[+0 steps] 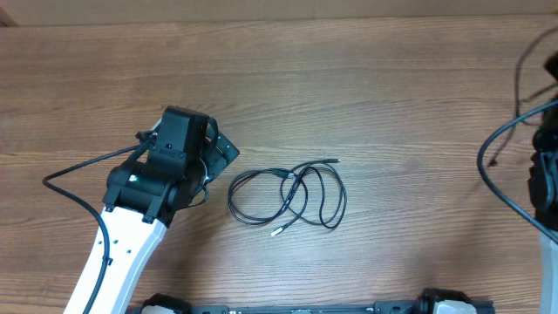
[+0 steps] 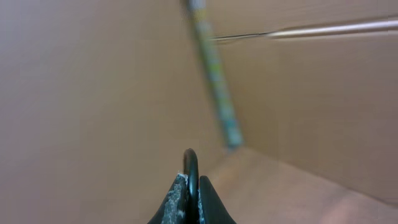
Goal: Untangle cables
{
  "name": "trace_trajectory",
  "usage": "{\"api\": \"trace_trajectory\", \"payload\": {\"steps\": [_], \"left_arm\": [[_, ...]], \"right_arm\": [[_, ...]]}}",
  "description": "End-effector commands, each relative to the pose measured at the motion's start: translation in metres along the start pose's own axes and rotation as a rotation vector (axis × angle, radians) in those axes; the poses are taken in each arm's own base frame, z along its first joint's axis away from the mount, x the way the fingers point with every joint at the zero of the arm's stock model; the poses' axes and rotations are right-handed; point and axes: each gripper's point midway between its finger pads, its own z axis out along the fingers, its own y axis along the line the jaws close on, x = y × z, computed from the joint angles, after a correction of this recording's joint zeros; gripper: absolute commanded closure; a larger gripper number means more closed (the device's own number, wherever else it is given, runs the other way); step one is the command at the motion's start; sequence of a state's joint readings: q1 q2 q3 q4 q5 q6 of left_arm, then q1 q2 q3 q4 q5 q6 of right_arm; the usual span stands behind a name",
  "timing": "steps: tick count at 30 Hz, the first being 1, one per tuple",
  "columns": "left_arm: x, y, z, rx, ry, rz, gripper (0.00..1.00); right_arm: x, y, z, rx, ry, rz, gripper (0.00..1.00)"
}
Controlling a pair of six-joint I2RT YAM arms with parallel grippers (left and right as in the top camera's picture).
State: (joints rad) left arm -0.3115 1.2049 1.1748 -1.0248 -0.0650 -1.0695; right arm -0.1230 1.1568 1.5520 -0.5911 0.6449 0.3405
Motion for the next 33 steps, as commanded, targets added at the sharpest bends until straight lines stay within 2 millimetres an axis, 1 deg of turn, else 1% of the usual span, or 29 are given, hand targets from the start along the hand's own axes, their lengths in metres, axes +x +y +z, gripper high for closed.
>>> {"api": "trace_trajectory", "payload": {"steps": [1,8,10,13,16,24,27,30,33], "left_arm": [[-0.007,-0.003,-0.003,0.001,-0.027,0.011,0.00],[-0.007,-0.003,-0.003,0.001,-0.027,0.011,0.00],[-0.007,-0.003,-0.003,0.001,-0.027,0.011,0.00],[-0.007,-0.003,-0.003,0.001,-0.027,0.011,0.00],[-0.007,-0.003,-0.003,0.001,-0.027,0.011,0.00],[-0.007,-0.003,-0.003,0.001,-0.027,0.011,0.00],[-0.007,-0.003,-0.003,0.001,-0.027,0.011,0.00],[-0.007,-0.003,-0.003,0.001,-0.027,0.011,0.00],[-0.007,-0.003,-0.003,0.001,-0.027,0.011,0.00]], "right_arm": [[-0.025,-0.041,-0.004,0.177,-0.083,0.008,0.96],[-0.028,-0.115,0.009,0.426,-0.082,0.012,0.96],[-0.026,-0.138,0.013,0.502,-0.073,0.033,0.96],[-0.016,-0.178,0.018,0.634,-0.047,0.075,0.96],[0.000,-0.212,0.028,0.730,0.005,0.118,0.96],[0.034,-0.279,0.063,0.857,0.088,0.266,0.96],[0.053,-0.301,0.077,0.893,0.149,0.283,0.96],[0.077,-0.318,0.092,0.905,0.222,0.312,0.96],[0.099,-0.334,0.102,0.926,0.273,0.362,0.96]]}}
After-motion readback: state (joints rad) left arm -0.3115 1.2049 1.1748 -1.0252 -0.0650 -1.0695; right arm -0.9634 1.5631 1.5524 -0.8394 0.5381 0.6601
